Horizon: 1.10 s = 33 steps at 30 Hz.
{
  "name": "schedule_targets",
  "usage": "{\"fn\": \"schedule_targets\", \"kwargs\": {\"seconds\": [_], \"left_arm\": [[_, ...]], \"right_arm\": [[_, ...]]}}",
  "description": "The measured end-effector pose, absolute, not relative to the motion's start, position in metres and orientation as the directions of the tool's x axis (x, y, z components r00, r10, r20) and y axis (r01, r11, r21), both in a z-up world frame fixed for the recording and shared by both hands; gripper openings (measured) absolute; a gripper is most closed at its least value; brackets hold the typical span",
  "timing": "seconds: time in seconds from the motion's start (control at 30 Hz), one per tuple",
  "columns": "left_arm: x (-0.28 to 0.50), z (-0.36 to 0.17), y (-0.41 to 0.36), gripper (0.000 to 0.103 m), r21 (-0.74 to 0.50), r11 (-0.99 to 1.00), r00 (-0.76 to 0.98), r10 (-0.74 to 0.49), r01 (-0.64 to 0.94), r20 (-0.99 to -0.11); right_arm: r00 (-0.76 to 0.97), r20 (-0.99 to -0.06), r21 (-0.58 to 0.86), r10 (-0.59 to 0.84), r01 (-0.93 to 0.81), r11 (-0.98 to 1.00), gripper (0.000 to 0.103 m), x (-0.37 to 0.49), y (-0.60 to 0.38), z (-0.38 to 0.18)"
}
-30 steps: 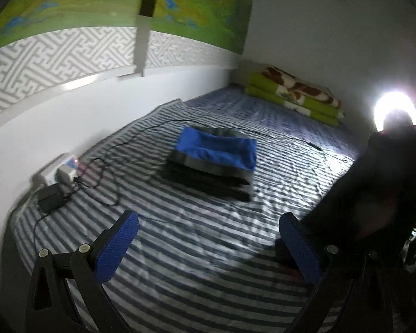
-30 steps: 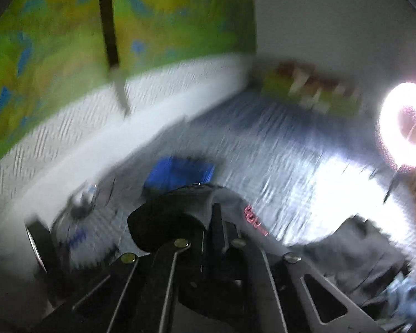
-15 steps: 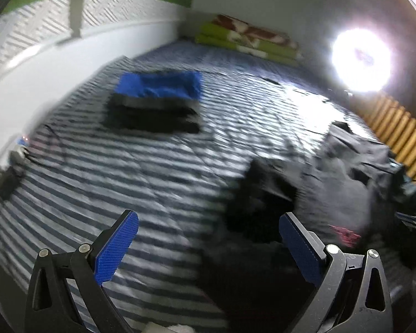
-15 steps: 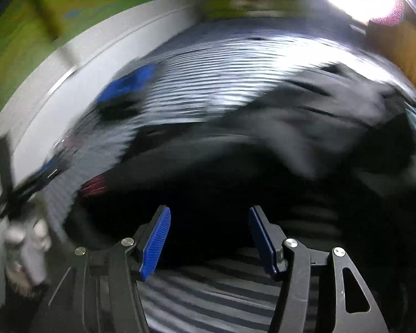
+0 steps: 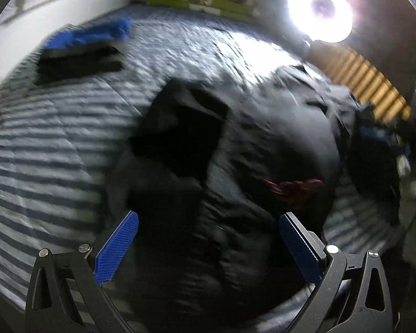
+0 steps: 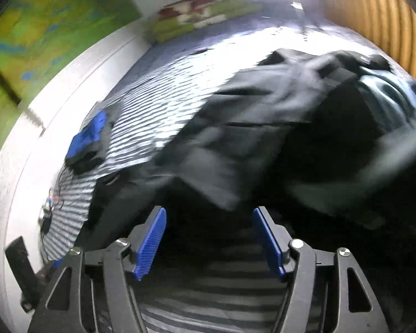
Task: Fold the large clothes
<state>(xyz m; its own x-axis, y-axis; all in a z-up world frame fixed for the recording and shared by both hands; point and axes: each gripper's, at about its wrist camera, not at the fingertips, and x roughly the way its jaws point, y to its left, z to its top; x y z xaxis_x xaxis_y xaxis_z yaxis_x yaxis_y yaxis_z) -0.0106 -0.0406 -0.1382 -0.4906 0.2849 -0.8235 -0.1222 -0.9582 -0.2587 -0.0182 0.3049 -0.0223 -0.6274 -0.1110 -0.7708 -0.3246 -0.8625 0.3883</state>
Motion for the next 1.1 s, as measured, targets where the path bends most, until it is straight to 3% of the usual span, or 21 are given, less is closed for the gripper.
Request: {"fn": "schedule_targets", "kwargs": {"seconds": [0.1, 0.17, 0.3, 0.33, 0.37, 0.4, 0.43, 0.47, 0.73, 0.9, 1.03, 1.1], "left_arm": [[0.005, -0.150, -0.019, 0.103, -0.209, -0.964, -0.475, 0.263, -0.164, -0.840], [0.018, -0.151, -0.011, 0.103, -0.191, -0.965, -0.479, 0.255, -0.180, -0.840], [0.049, -0.134, -0.027, 0.103, -0.224, -0.964, -0.508, 0.266, -0.144, -0.819], [0.058, -0.128, -0.036, 0.103, -0.224, -0.968, -0.524, 0.251, -0.116, -0.814], [0.066, -0.124, -0.048, 0.103, -0.222, -0.972, -0.541, 0.231, -0.083, -0.809], [0.073, -0.120, -0.059, 0.103, -0.220, -0.974, -0.553, 0.211, -0.051, -0.806], [0.080, -0.117, -0.072, 0.103, -0.219, -0.976, -0.562, 0.191, -0.017, -0.805], [0.087, -0.115, -0.086, 0.103, -0.218, -0.976, -0.566, 0.170, 0.017, -0.807], [0.109, -0.109, -0.136, 0.103, -0.224, -0.960, -0.568, 0.092, 0.167, -0.818], [0.095, -0.115, -0.127, 0.103, -0.255, -0.955, -0.549, 0.131, 0.155, -0.826], [0.076, -0.132, -0.118, 0.103, -0.282, -0.946, -0.510, 0.166, 0.158, -0.844], [0.067, -0.141, -0.113, 0.103, -0.286, -0.946, -0.494, 0.178, 0.152, -0.851]], "right_arm": [[-0.622, -0.767, 0.391, -0.158, -0.258, -0.883, 0.066, -0.046, 0.275, -0.019], [-0.592, -0.789, 0.354, -0.166, -0.216, -0.910, 0.074, -0.066, 0.250, -0.025], [-0.490, -0.866, 0.236, -0.099, -0.227, -0.945, 0.074, -0.100, 0.215, -0.056], [-0.470, -0.879, 0.198, -0.073, -0.221, -0.955, 0.068, -0.100, 0.209, -0.062], [-0.466, -0.884, 0.168, -0.049, -0.219, -0.961, 0.046, -0.098, 0.205, -0.064], [-0.463, -0.885, 0.157, -0.042, -0.213, -0.964, 0.035, -0.094, 0.204, -0.066], [-0.461, -0.886, 0.161, -0.048, -0.209, -0.965, 0.014, -0.088, 0.205, -0.066], [-0.464, -0.883, 0.183, -0.066, -0.212, -0.960, 0.005, -0.079, 0.208, -0.065], [-0.576, -0.814, 0.272, -0.080, -0.254, -0.928, 0.002, 0.030, 0.234, -0.033], [-0.591, -0.804, 0.298, -0.064, -0.309, -0.903, 0.002, 0.089, 0.250, -0.038], [-0.588, -0.807, 0.218, 0.051, -0.377, -0.900, 0.000, 0.118, 0.261, -0.040], [-0.580, -0.814, 0.226, 0.042, -0.383, -0.896, 0.000, 0.128, 0.273, -0.041]]}}
